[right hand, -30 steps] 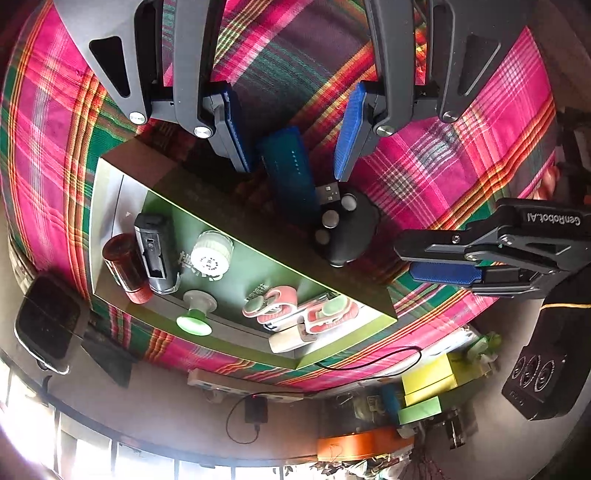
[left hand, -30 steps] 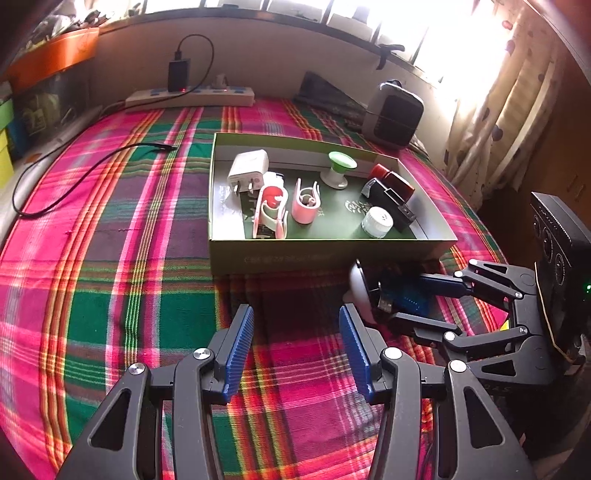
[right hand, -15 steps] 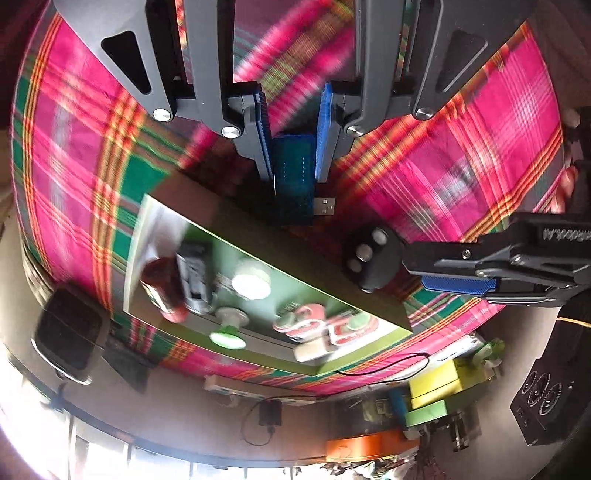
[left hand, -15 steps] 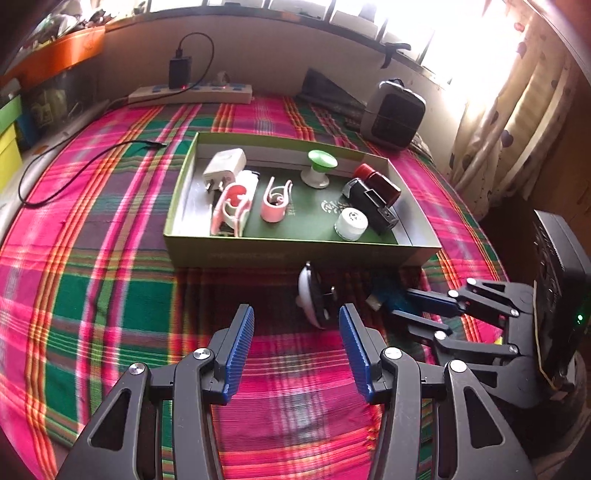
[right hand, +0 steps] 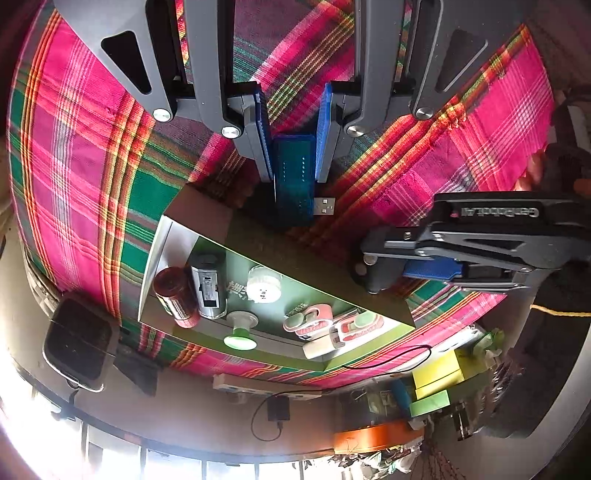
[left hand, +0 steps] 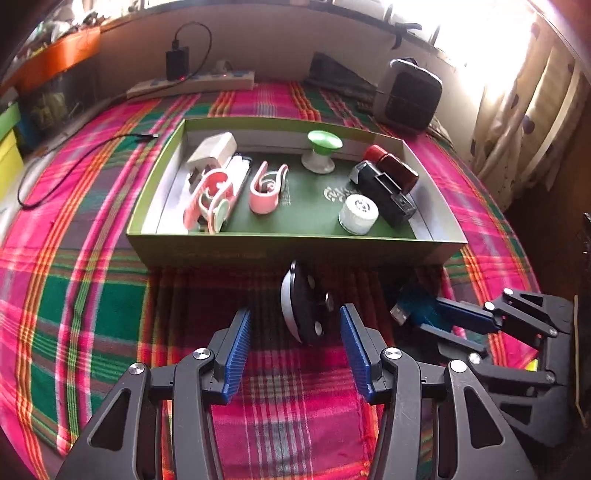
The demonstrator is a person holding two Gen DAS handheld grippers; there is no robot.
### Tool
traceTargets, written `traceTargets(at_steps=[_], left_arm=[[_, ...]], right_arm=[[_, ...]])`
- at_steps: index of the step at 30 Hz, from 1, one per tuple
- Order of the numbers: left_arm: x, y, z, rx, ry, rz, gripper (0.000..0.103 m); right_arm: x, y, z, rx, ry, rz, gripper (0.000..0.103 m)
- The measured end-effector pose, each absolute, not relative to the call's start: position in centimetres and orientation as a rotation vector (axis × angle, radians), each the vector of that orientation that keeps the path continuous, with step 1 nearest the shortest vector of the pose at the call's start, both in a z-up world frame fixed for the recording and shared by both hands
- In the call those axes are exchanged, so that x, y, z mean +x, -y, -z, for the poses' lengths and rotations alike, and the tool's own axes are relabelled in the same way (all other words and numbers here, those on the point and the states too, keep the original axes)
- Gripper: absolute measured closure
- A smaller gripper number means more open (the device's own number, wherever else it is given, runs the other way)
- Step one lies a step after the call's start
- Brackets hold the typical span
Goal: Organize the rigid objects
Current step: 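Grasp the blue USB stick with the right tool while the left tool grasps the black round device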
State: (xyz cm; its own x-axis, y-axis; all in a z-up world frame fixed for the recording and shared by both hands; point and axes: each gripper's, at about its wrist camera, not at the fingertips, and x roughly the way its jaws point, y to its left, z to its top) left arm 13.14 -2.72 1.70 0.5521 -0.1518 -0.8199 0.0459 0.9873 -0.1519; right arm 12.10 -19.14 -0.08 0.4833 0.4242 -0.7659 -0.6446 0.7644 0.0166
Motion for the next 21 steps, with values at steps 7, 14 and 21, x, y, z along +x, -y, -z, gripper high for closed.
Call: traceTargets(at_steps=[7, 14, 21], left_arm=[[13.7, 3.4, -1.7, -0.052, -0.977, 0.129, 0.055], [13.9, 2.6, -1.6, -0.064, -0.964, 0.174, 0.057], [13.7, 2.2, -1.5, -0.019, -0.946, 0.185, 0.075]], right_arm=[[11.9, 18.9, 0.1, -0.324, -0.826, -0.617, 0.080], [11.7, 18.7, 0.1, -0.331, -0.820, -0.557, 0.080], [11.6, 18.8, 0.0, -0.267, -0.838, -0.491, 0.080]])
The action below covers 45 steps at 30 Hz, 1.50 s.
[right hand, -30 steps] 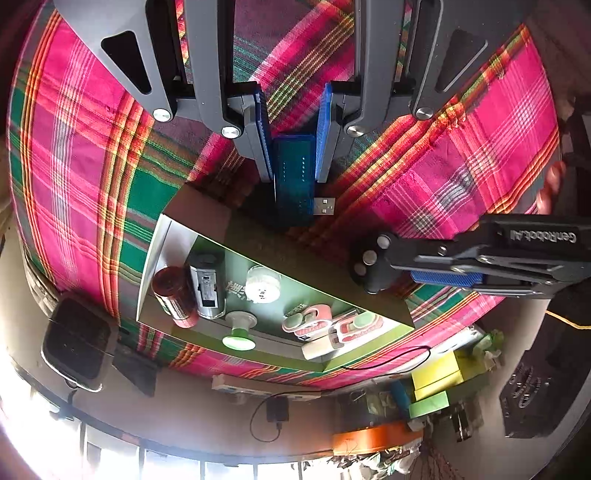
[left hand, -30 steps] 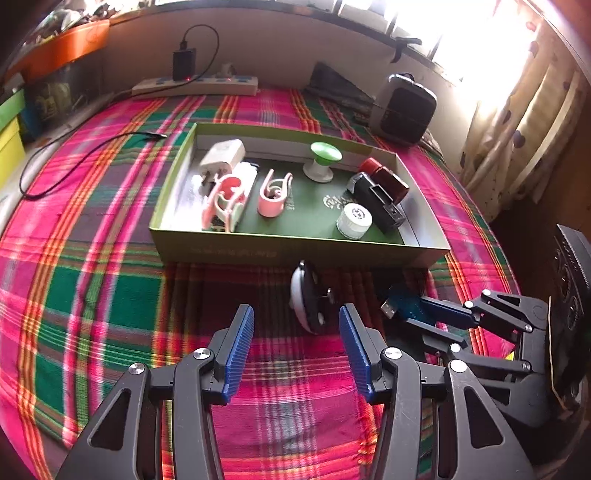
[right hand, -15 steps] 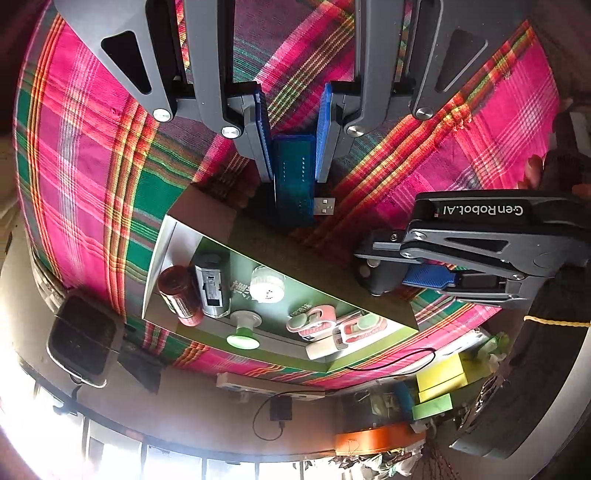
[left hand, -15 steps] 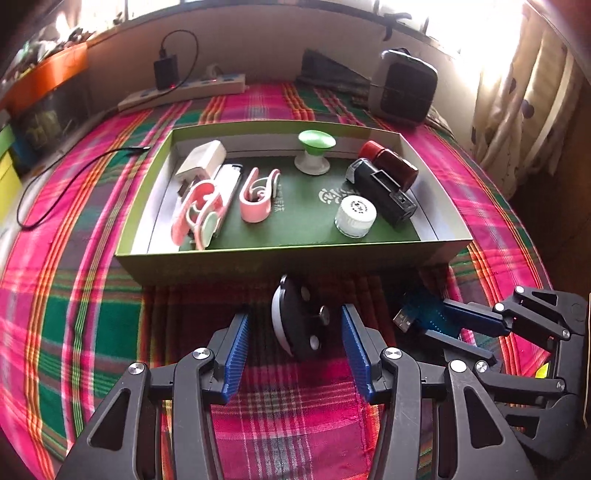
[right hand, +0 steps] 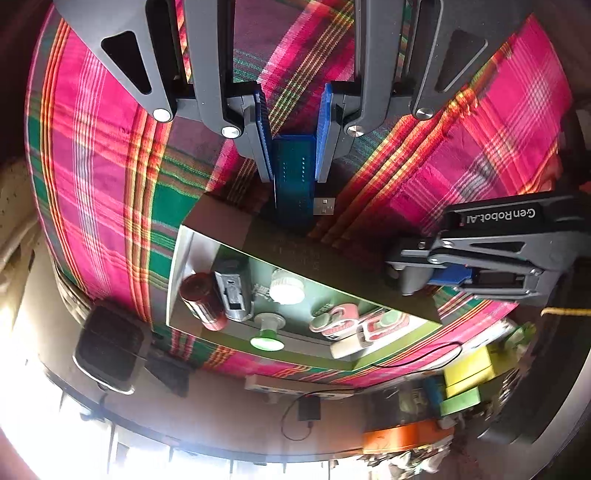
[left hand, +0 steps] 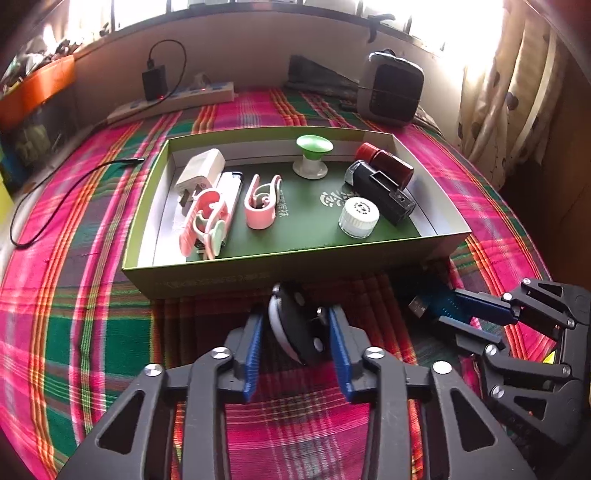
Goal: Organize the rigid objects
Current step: 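Grasp the blue USB stick with the right tool while the left tool grasps the black round device, then carry the USB stick into the box with the right tool while the left tool carries the black device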
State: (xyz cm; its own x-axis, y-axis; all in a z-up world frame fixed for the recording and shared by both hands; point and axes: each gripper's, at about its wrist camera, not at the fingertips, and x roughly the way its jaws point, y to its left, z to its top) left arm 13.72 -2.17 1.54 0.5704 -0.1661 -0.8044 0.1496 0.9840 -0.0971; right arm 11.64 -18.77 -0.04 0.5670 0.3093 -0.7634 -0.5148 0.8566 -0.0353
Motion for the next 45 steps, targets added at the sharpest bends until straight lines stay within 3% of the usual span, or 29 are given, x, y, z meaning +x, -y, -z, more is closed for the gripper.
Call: traceTargets(at_steps=[45], left_arm=[[11.3, 0.7, -4.4, -0.008, -0.845, 0.222, 0.076]], right_arm=[[10.3, 19.1, -2.7, -0.112, -0.783, -0.468, 0.080]])
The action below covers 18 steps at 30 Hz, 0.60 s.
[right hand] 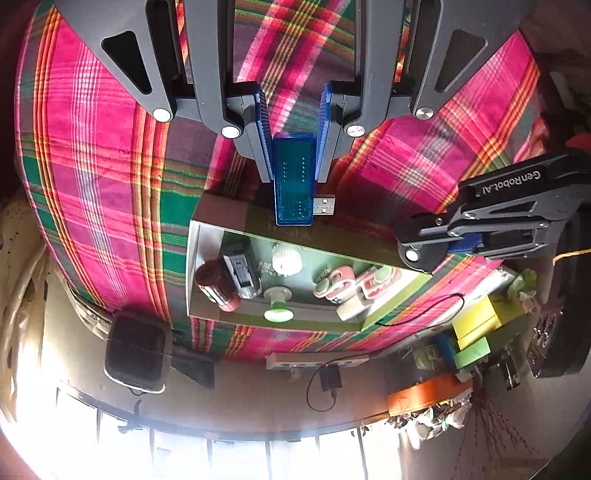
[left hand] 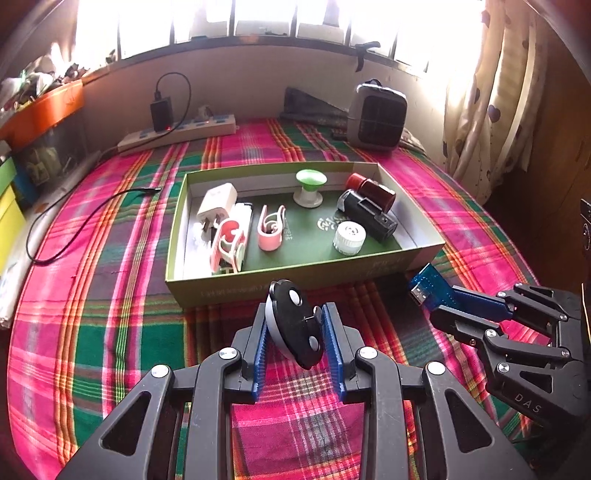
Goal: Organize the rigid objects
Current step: 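Carry the USB stick into the box with the right tool while the left tool carries the black device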
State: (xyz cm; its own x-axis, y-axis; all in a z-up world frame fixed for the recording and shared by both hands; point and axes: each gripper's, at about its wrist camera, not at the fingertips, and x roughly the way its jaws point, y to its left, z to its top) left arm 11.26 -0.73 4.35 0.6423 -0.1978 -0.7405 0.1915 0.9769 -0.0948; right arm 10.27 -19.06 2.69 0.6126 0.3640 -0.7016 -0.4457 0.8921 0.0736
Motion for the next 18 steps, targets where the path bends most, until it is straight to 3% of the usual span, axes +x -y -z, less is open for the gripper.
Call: traceTargets(at_steps=[18], left_arm=[[15.5, 0.1, -5.9, -0.052, -0.832, 0.256, 0.076]], right_arm=[[15.2, 19.0, -4.8, -0.069, -0.770, -0.477, 0.080]])
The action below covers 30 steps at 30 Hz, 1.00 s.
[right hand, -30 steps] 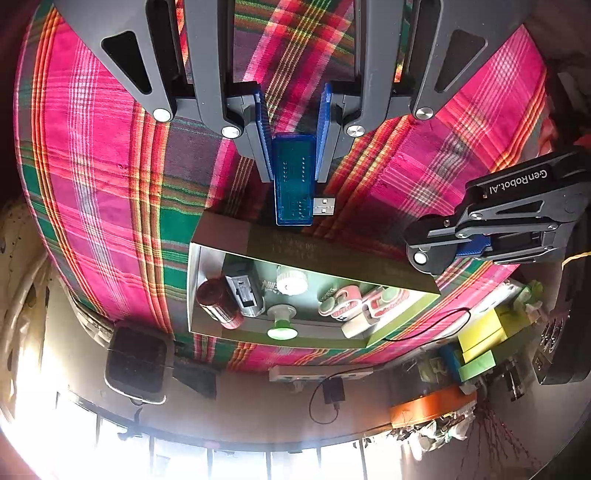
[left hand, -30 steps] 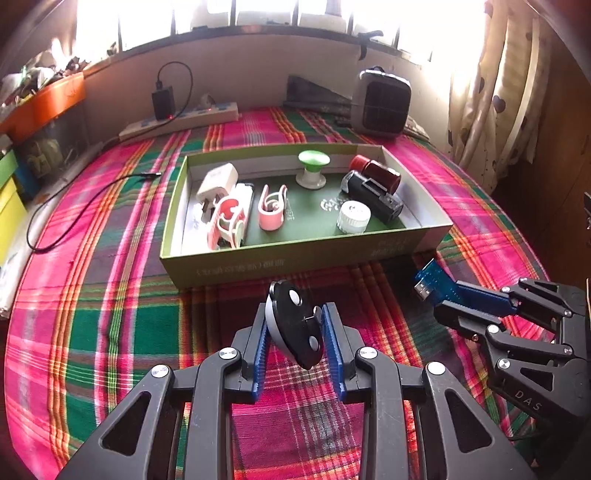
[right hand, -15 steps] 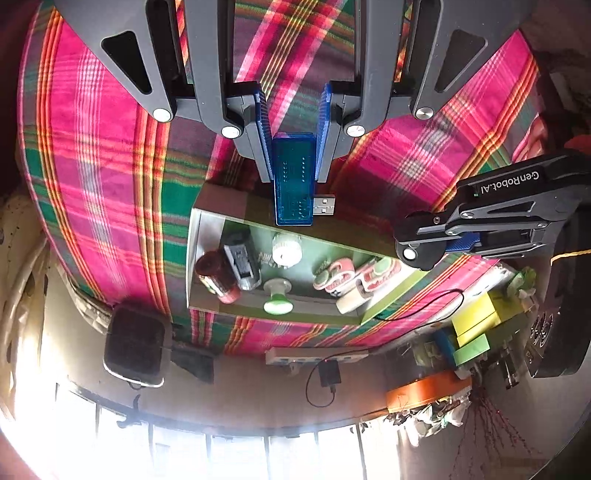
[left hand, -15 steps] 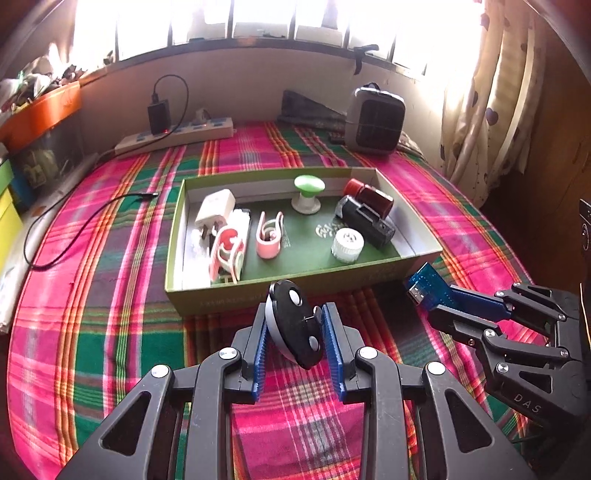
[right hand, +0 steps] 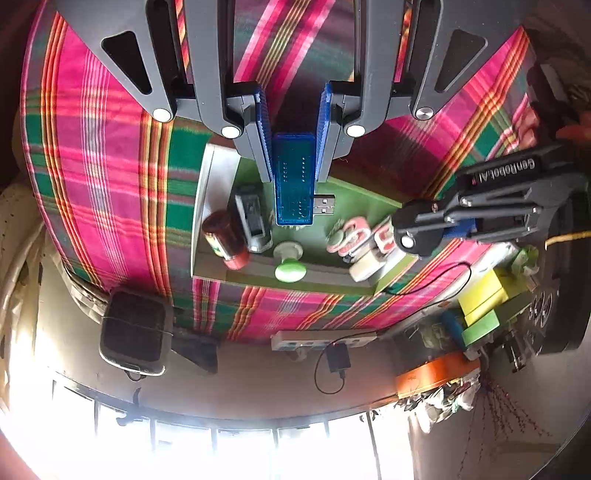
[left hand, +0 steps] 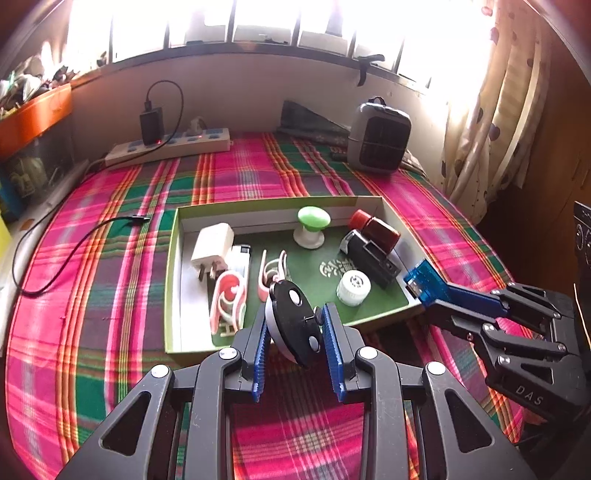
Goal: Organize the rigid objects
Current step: 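Carry the USB stick into the box with the right tool while the left tool carries the black device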
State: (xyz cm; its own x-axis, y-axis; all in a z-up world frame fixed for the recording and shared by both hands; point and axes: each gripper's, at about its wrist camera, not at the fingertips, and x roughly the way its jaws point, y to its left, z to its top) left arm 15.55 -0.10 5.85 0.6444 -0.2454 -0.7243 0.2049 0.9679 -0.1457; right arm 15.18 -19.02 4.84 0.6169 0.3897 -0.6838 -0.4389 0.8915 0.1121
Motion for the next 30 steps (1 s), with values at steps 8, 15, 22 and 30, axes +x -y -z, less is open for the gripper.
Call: traceTargets(at_steps=[8, 15, 22, 30], left_arm=[[17.4, 0.5, -5.4, -0.056, -0.847, 0.260, 0.076], [18.4, 0.9, -4.5, -0.066, -0.875, 0.271, 0.076], [19.3, 1.2, -3.6, -0.067, -0.896, 0.268, 0.076], [19.8, 1.3, -2.9, -0.066, -0.920, 0.264, 0.076]], right_arm=[[18.3, 17.7, -4.6, -0.063, -0.804, -0.512, 0.080], [20.7, 16.9, -4.0, -0.054, -0.848, -0.535, 0.080], [22.3, 16.2, -3.2, -0.068, -0.881, -0.547, 0.080], [23.8, 15.5, -2.5, -0.095, -0.915, -0.558, 0.080]])
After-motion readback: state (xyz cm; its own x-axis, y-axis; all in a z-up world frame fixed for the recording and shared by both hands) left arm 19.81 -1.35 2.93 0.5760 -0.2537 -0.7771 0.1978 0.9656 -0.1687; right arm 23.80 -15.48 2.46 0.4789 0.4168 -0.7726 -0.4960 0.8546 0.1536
